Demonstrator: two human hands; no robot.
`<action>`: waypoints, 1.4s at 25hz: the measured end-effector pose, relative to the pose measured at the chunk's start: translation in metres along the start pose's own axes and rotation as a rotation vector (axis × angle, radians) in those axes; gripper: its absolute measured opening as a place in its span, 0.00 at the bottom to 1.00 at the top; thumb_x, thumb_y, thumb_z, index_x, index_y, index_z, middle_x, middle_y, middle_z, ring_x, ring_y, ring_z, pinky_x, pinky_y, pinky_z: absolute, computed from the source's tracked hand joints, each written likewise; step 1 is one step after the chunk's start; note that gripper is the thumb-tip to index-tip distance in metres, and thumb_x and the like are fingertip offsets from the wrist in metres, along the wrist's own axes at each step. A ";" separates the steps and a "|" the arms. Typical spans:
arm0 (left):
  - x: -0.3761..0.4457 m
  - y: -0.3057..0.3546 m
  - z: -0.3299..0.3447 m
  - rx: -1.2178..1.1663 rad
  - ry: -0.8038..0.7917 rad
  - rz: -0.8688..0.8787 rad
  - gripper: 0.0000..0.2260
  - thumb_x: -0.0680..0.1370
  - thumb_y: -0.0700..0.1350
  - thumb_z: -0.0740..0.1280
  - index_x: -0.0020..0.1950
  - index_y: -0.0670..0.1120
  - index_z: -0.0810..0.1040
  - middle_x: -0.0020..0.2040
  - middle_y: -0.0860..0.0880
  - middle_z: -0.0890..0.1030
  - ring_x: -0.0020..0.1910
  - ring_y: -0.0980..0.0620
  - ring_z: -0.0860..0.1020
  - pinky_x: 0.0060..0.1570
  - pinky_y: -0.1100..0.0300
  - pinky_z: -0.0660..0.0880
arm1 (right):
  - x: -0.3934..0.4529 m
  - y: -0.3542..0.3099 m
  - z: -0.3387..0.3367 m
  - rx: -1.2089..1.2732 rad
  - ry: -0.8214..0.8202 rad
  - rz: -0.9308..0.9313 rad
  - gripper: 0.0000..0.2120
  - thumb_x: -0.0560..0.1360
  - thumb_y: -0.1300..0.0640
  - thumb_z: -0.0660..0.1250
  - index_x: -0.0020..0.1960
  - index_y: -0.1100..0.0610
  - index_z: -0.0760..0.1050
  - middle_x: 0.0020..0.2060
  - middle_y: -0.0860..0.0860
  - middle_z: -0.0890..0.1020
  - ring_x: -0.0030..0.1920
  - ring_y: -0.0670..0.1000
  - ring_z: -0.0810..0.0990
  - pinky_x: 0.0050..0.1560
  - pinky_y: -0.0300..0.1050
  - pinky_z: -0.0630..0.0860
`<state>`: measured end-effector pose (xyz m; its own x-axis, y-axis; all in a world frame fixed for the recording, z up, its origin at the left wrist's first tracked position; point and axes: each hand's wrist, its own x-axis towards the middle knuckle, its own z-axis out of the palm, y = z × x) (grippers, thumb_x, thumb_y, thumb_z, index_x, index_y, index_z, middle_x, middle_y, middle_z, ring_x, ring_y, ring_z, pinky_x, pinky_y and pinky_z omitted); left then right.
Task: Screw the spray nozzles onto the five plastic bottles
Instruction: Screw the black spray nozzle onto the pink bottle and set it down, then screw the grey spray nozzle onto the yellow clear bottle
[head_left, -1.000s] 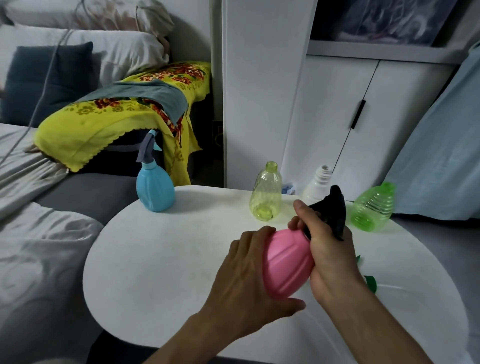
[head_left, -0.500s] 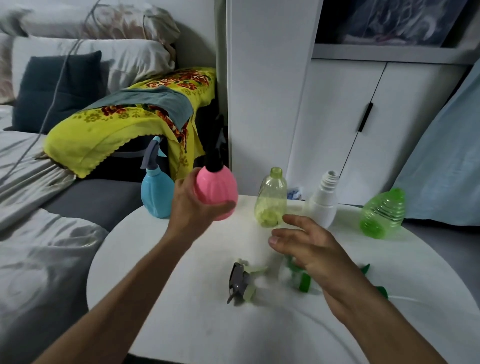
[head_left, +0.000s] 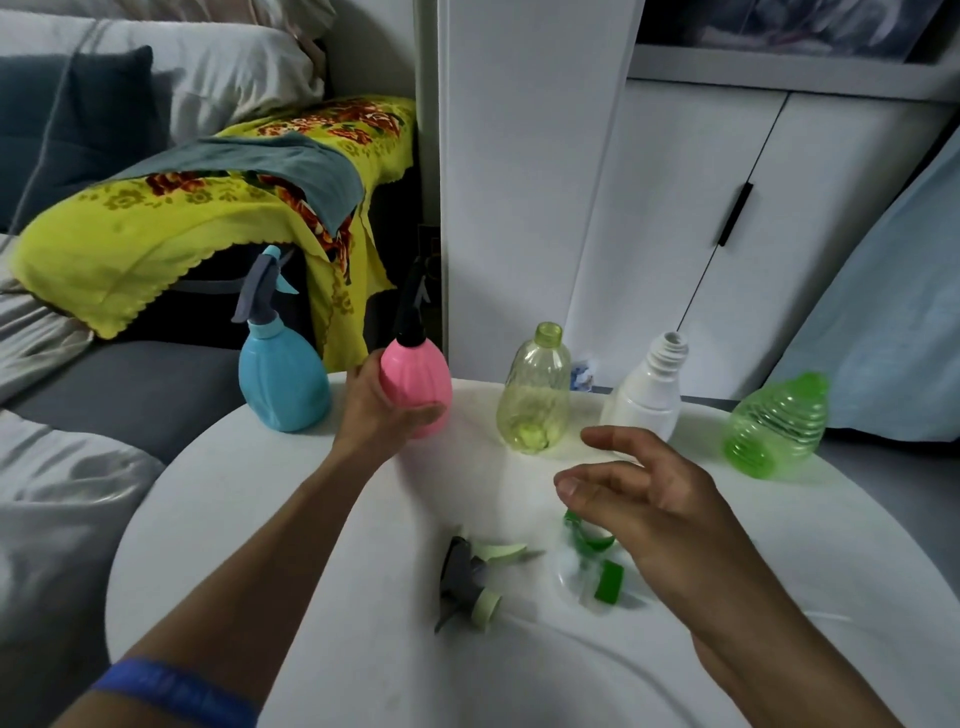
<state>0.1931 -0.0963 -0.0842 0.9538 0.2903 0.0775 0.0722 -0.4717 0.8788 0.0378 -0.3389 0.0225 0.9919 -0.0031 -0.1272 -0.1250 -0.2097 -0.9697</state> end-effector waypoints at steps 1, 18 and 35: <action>-0.001 0.001 0.000 -0.001 0.000 -0.004 0.46 0.63 0.47 0.82 0.75 0.49 0.61 0.67 0.46 0.69 0.66 0.43 0.70 0.59 0.39 0.76 | 0.001 0.000 -0.001 -0.029 0.015 0.008 0.15 0.70 0.53 0.74 0.54 0.43 0.77 0.41 0.42 0.87 0.42 0.43 0.84 0.41 0.41 0.73; -0.087 0.036 -0.059 0.279 0.026 0.183 0.25 0.70 0.45 0.78 0.65 0.44 0.77 0.61 0.44 0.79 0.58 0.46 0.77 0.56 0.50 0.76 | -0.014 0.073 0.072 -1.211 -0.131 -0.343 0.08 0.73 0.52 0.67 0.50 0.52 0.79 0.48 0.52 0.84 0.56 0.56 0.74 0.54 0.50 0.65; -0.038 0.099 0.087 -0.041 -0.117 0.081 0.52 0.60 0.49 0.83 0.76 0.48 0.57 0.73 0.45 0.69 0.71 0.44 0.68 0.69 0.47 0.68 | 0.003 0.000 -0.116 0.261 0.389 -0.258 0.10 0.75 0.62 0.70 0.56 0.56 0.79 0.51 0.52 0.87 0.57 0.51 0.83 0.62 0.55 0.75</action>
<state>0.1895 -0.2267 -0.0413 0.9837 0.1519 0.0957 -0.0165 -0.4542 0.8908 0.0433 -0.4521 0.0464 0.9203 -0.3567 0.1605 0.1711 -0.0016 -0.9852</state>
